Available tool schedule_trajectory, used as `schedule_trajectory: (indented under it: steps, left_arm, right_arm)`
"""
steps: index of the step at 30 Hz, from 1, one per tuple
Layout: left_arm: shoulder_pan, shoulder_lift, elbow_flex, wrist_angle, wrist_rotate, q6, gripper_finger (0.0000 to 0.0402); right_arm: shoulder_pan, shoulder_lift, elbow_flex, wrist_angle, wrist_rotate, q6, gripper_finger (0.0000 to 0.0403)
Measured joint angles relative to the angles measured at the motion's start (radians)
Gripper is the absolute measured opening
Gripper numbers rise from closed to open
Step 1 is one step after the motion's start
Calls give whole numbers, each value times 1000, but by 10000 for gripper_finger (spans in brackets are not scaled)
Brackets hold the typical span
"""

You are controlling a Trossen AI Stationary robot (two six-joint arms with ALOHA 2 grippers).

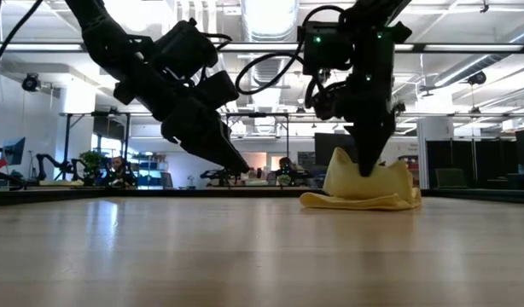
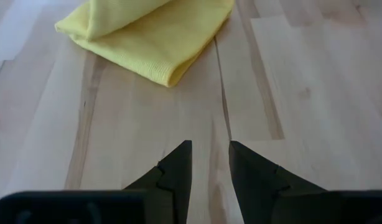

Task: Fold microfiber towels
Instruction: Fold the yellow microfiber towel, then put the yellow microfiber towel into the transparent bin

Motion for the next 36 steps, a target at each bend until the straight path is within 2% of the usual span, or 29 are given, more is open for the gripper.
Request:
schedule_trajectory:
  steps: [7,12,17,18,20,24,26,28,31,36]
  left_arm:
    - [1,0,1,-1,0,1,91]
    - [3,0,1,-2,0,1,91]
    - [4,0,1,0,0,5,91]
    - [4,-1,1,1,0,13,91]
    - [4,-2,1,3,0,17,91]
    - [5,-2,2,7,0,17,91]
    - [5,-2,2,8,0,17,91]
    - [5,-2,2,7,0,17,91]
    - [5,-2,2,8,0,17,91]
    - [5,-2,2,16,-1,16,91]
  right_arm:
    - [0,8,-2,48,-93,37,27]
    - [7,13,-4,58,-136,42,88]
    - [28,7,8,55,-295,-37,148]
    - [33,3,15,54,-295,-54,153]
    - [35,-1,29,61,-206,-55,155]
    - [30,1,32,66,63,-6,148]
    - [30,7,24,72,105,-4,143]
    - [34,27,14,81,101,-2,139]
    - [47,67,10,102,25,0,136]
    - [88,144,28,206,-175,-8,135]
